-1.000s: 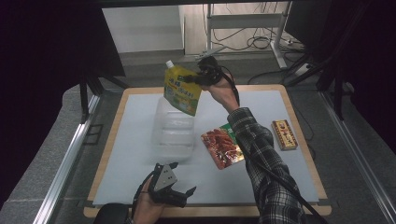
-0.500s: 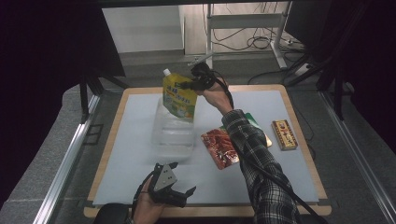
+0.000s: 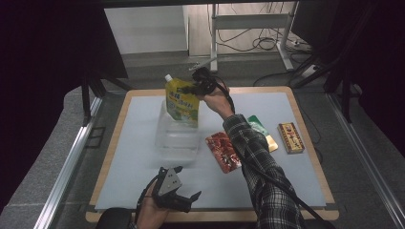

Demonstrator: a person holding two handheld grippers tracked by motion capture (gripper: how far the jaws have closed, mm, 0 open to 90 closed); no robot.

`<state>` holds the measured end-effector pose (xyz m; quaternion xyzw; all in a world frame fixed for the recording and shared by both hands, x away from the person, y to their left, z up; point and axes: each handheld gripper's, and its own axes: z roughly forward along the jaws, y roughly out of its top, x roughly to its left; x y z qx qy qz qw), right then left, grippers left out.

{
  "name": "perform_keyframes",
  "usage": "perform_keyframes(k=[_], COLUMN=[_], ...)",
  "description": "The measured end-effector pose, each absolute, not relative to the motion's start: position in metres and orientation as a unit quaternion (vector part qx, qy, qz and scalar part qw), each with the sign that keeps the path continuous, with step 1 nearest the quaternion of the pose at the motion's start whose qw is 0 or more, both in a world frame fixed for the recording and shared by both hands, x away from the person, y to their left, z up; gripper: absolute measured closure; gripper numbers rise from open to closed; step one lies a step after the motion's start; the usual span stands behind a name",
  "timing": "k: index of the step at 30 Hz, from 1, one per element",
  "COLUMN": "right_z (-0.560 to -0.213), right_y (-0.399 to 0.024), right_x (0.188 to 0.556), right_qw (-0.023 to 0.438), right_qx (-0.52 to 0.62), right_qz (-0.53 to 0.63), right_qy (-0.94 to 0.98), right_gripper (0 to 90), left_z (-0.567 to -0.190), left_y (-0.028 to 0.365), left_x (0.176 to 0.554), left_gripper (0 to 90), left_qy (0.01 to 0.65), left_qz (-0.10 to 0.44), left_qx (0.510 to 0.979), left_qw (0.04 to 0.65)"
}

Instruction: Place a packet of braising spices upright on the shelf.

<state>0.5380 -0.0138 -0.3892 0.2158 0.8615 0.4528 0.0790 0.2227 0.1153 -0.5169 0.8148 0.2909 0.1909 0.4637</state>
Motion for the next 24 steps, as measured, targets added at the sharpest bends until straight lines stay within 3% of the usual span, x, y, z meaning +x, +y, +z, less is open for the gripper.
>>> perform_keyframes(k=[11,24], right_z=[-0.391,-0.377], right_y=[-0.008,-0.015], right_x=[0.534,0.524], right_qw=[0.095,0.129], right_qx=[0.219,0.207], right_qz=[0.446,0.423], right_qy=[0.863,0.872], right_gripper=[86.3,36.1], left_z=[-0.518,-0.518], left_y=[0.114,0.115], left_x=[0.223,0.223], left_gripper=[0.4,0.4], left_qy=[0.289,0.29], left_qz=[0.189,0.19], left_qx=[0.817,0.818], left_qw=[0.462,0.459])
